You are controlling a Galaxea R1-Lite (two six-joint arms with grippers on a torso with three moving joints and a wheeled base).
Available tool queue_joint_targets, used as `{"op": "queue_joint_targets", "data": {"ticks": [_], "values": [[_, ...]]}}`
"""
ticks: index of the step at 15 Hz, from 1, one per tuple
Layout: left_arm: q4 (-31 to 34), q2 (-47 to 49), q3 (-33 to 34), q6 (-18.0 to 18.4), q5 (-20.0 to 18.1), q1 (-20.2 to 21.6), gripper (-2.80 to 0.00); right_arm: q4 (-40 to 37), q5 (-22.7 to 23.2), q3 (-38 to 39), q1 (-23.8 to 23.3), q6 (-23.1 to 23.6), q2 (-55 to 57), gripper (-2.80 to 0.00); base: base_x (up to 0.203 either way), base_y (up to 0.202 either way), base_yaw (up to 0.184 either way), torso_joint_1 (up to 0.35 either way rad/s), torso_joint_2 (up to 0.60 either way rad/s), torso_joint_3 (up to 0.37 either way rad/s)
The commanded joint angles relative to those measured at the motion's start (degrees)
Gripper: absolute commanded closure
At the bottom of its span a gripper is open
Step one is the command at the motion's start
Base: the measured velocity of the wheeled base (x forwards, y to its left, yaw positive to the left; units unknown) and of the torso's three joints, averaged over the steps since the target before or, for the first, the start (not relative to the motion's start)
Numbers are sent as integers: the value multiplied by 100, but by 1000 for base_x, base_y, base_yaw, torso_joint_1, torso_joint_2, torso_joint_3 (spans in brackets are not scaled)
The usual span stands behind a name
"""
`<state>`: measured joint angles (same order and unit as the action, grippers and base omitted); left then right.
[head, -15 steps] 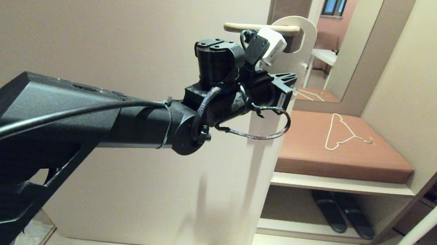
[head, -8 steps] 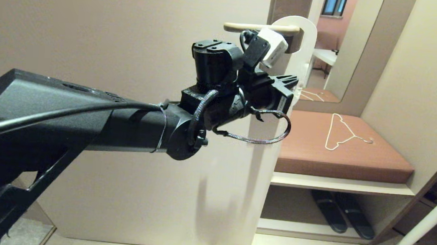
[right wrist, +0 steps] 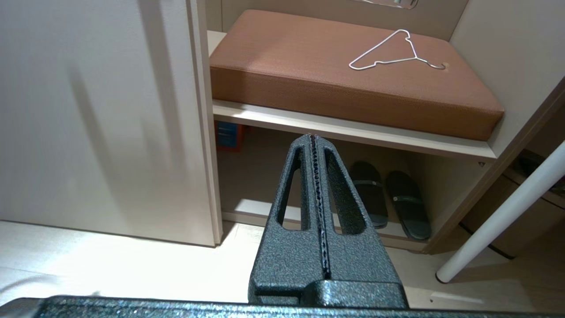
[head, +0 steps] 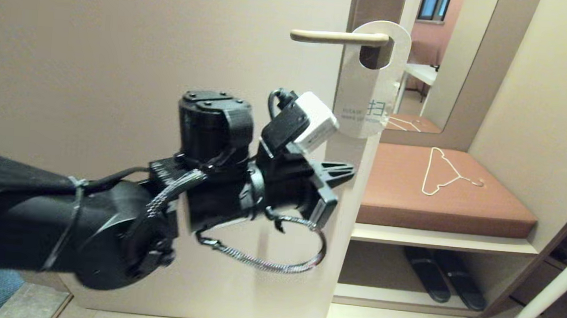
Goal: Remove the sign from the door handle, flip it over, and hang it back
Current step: Hang the sign back with the other side facing out, then take down the sign
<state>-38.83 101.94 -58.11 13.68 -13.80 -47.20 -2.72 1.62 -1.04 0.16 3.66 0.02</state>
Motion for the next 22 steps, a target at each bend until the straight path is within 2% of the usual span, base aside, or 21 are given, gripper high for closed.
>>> {"op": "queue_joint_targets", "data": {"ticks": [1, 3, 5, 8, 11, 12, 14, 16, 19, 22], "values": [[-14, -1026, 944, 28, 1, 63, 0, -1, 5, 2, 2, 3, -2, 0, 0, 0, 0, 0, 0, 0], [1, -1829, 1930, 147, 39, 332, 0, -1, 5, 0, 2, 3, -2, 0, 0, 0, 0, 0, 0, 0], [50, -2686, 2905, 411, 85, 851, 0, -1, 5, -2, 2, 3, -2, 0, 0, 0, 0, 0, 0, 0], [96, -3855, 4163, 716, 113, 2132, 0, -1, 5, 0, 2, 3, -2, 0, 0, 0, 0, 0, 0, 0], [114, -4621, 4711, 690, 114, 3516, 0, -1, 5, -1, 2, 3, -2, 0, 0, 0, 0, 0, 0, 0], [118, -4887, 4840, 606, 111, 3848, 0, -1, 5, 2, 2, 3, -2, 0, 0, 0, 0, 0, 0, 0], [120, -5279, 5076, 399, 128, 4107, 0, -1, 5, 7, 2, 3, -2, 0, 0, 0, 0, 0, 0, 0], [121, -5563, 5153, 328, 247, 4153, 0, -1, 5, 6, 2, 3, -2, 0, 0, 0, 0, 0, 0, 0], [172, -6049, 5194, 228, 760, 4158, 0, -1, 5, -2, 2, 3, -2, 0, 0, 0, 0, 0, 0, 0], [900, -6977, 5253, 31, 1254, 4149, 0, -1, 5, 6, 2, 3, -2, 0, 0, 0, 0, 0, 0, 0]]}}
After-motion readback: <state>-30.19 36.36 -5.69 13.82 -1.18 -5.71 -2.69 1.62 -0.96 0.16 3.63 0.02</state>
